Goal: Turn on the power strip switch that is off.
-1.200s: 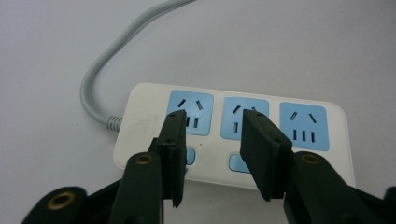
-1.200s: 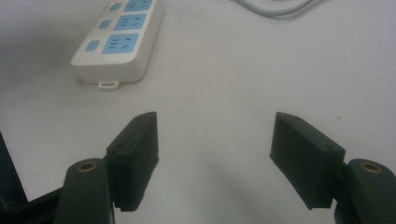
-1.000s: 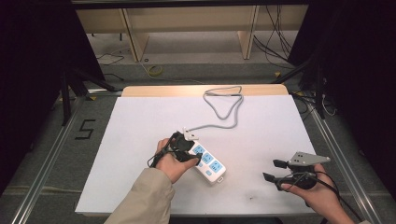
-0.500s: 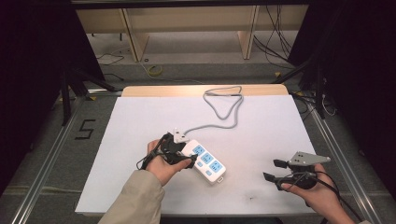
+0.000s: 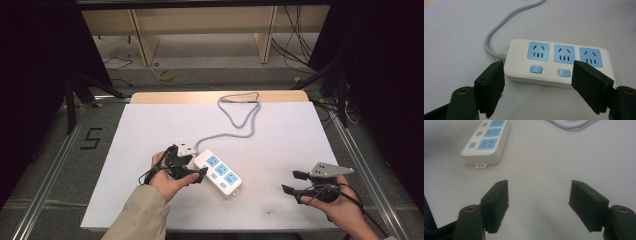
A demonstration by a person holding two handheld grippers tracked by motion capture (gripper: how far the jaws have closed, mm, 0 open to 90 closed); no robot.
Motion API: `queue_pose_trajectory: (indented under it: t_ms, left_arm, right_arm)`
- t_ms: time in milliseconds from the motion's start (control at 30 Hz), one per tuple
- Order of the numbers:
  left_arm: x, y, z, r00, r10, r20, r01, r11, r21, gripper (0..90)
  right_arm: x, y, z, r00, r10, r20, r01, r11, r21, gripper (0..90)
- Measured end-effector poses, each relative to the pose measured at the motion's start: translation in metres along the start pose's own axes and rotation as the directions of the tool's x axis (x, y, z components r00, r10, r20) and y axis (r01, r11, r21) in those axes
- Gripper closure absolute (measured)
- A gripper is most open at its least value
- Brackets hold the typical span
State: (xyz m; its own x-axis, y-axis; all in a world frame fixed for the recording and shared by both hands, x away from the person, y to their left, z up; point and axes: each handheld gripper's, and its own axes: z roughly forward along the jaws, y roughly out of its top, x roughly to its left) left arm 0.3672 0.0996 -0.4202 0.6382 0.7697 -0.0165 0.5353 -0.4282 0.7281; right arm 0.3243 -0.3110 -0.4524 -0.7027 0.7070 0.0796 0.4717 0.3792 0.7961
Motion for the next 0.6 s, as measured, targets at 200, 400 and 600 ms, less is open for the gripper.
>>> queue_pose_trajectory:
  t_ms: [200, 400, 600]
  left_arm:
    - [0.007, -0.008, -0.004, 0.9999, -0.012, -0.003, 0.012, 0.9999, 0.012, 21.9]
    - [0.013, -0.015, -0.009, 0.9999, -0.016, 0.001, 0.016, 0.9998, 0.008, 19.5]
    - [0.018, -0.022, -0.014, 1.0000, 0.003, 0.002, -0.003, 1.0000, 0.008, 17.5]
  right_arm:
    - [0.000, 0.000, 0.000, 1.0000, 0.000, 0.000, 0.000, 1.000, 0.003, 32.2]
    - [0.000, 0.000, 0.001, 1.0000, 0.001, -0.001, -0.001, 1.000, 0.001, 32.2]
    - [0.000, 0.000, 0.000, 1.0000, 0.001, 0.000, -0.001, 1.000, 0.001, 32.0]
